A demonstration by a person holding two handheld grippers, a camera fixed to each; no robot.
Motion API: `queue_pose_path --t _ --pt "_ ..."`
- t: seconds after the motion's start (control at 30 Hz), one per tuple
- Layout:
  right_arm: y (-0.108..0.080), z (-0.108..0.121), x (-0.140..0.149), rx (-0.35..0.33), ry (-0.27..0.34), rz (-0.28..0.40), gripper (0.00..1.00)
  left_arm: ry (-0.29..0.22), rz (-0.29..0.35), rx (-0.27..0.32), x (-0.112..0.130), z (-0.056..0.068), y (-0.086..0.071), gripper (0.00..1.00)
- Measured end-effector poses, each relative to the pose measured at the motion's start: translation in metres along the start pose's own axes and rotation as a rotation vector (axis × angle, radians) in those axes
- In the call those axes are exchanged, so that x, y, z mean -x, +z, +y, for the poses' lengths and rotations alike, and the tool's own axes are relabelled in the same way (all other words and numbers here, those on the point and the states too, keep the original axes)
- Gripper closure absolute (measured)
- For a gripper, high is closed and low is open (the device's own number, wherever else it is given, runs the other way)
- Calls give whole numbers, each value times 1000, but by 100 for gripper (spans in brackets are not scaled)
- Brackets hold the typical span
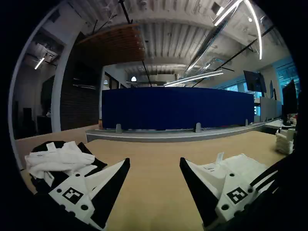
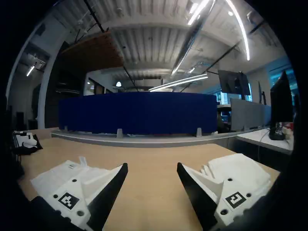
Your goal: Fold towel
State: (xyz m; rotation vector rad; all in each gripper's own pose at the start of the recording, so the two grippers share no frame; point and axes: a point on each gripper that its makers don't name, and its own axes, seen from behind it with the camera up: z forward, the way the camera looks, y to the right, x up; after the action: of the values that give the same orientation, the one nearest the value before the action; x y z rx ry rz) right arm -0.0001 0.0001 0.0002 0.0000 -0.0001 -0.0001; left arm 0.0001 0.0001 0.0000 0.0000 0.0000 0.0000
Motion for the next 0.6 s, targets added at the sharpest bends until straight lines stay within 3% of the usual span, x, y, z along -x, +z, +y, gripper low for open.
queue_pose_path --t 0.6 --pt "1 0 0 0 0 0 1 0 0 0 0 0 0 4"
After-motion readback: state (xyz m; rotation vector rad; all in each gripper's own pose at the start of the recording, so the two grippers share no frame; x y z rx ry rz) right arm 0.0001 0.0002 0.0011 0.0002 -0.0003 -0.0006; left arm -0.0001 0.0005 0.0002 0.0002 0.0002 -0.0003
